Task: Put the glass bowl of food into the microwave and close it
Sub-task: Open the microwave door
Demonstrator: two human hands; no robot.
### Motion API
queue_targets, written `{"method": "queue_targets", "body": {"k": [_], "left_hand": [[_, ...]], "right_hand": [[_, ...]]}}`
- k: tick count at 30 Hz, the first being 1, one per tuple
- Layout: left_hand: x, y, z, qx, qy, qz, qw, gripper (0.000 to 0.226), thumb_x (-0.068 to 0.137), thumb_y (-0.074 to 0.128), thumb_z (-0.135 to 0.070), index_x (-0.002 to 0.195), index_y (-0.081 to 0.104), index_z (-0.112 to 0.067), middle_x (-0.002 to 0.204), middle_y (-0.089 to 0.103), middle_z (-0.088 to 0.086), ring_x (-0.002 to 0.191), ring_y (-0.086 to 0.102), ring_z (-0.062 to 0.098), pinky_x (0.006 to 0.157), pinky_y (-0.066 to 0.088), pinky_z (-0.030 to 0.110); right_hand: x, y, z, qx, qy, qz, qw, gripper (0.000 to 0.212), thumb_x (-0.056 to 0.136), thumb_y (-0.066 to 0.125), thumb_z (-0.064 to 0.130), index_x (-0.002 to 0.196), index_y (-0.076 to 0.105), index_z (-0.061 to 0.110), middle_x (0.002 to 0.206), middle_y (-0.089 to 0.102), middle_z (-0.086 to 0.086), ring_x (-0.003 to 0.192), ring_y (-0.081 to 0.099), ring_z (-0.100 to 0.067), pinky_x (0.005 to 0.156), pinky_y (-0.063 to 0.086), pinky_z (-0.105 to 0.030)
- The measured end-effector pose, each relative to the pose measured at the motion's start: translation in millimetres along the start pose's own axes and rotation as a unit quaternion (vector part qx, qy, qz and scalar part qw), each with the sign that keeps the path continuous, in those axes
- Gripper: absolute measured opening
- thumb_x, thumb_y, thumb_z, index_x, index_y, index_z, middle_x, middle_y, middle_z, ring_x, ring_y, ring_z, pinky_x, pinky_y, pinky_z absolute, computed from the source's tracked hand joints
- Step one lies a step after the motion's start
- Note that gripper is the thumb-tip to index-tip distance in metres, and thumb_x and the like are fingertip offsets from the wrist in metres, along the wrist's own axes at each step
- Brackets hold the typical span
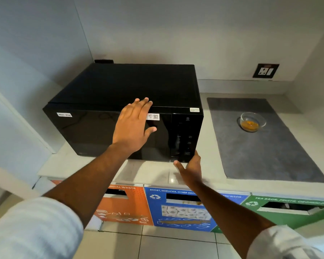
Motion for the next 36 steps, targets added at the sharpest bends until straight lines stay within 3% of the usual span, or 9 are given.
{"method": "queue_targets", "body": {"k": [3, 7, 13, 28, 31, 36], "left_hand": [[-3.0, 3.0, -0.3, 0.003, -0.010, -0.019, 1.000, 0.082, 0.092, 0.052, -0.061, 0.158, 0.023, -0.021, 0.164, 0.032, 0.003, 0.153, 0.026, 0.025, 0.124, 0.020, 0.042], [-4.2, 6.8, 0.7, 0.003, -0.014, -0.021, 1.000, 0.082, 0.094, 0.048, -0.063, 0.158, 0.022, -0.020, 0.165, 0.030, 0.002, 0.154, 0.025, 0.024, 0.124, 0.019, 0.042], [-3.2, 5.4, 0.1, 0.001, -0.016, -0.028, 0.999, 0.082, 0.094, 0.047, -0.063, 0.158, 0.023, -0.020, 0.165, 0.030, 0.002, 0.153, 0.025, 0.024, 0.125, 0.021, 0.043], [-11.5, 8.4, 2.8, 0.018, -0.021, -0.030, 0.999, 0.084, 0.090, 0.048, -0.066, 0.158, 0.022, -0.023, 0.164, 0.029, 0.003, 0.152, 0.026, 0.025, 0.123, 0.018, 0.042], [-15.3, 6.1, 1.4, 0.015, -0.014, -0.022, 1.000, 0.084, 0.090, 0.046, -0.067, 0.158, 0.021, -0.024, 0.165, 0.028, 0.003, 0.153, 0.025, 0.025, 0.122, 0.019, 0.042], [-20.1, 1.3, 0.5, 0.007, -0.021, -0.001, 1.000, 0.085, 0.091, 0.048, -0.065, 0.159, 0.020, -0.024, 0.166, 0.027, 0.004, 0.154, 0.025, 0.026, 0.123, 0.017, 0.042]], "right_hand": [[-0.1, 6.5, -4.1, 0.044, 0.003, -0.058, 0.997, 0.087, 0.085, 0.080, 0.039, 0.153, 0.033, 0.010, 0.154, 0.047, -0.014, 0.137, 0.053, -0.031, 0.107, 0.054, -0.046], [1.3, 7.2, -8.2, 0.062, 0.003, -0.116, 0.991, 0.079, 0.080, 0.084, 0.041, 0.144, 0.047, 0.011, 0.137, 0.061, -0.011, 0.124, 0.063, -0.028, 0.092, 0.054, -0.029], [2.0, 6.4, -10.2, 0.062, 0.011, -0.144, 0.988, 0.080, 0.078, 0.085, 0.043, 0.143, 0.046, 0.016, 0.136, 0.065, -0.008, 0.120, 0.065, -0.028, 0.090, 0.056, -0.035], [6.5, 6.1, -6.9, 0.046, 0.028, -0.149, 0.987, 0.073, 0.076, 0.086, 0.047, 0.132, 0.049, 0.017, 0.122, 0.070, -0.006, 0.107, 0.070, -0.028, 0.077, 0.059, -0.032], [7.3, 3.1, -7.2, 0.051, 0.029, -0.127, 0.990, 0.072, 0.078, 0.085, 0.044, 0.133, 0.048, 0.019, 0.125, 0.069, -0.003, 0.110, 0.070, -0.027, 0.081, 0.056, -0.031], [10.7, -0.8, -6.7, 0.034, 0.041, -0.042, 0.998, 0.081, 0.080, 0.084, 0.044, 0.144, 0.040, 0.019, 0.139, 0.062, -0.005, 0.124, 0.063, -0.028, 0.103, 0.055, -0.041]]}}
Point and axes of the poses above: each hand's wrist, its own x-axis towards the middle knuckle, its own y-axis out of the palm, z = x × y, the point moved 7 cm from there along x, towards the middle knuckle
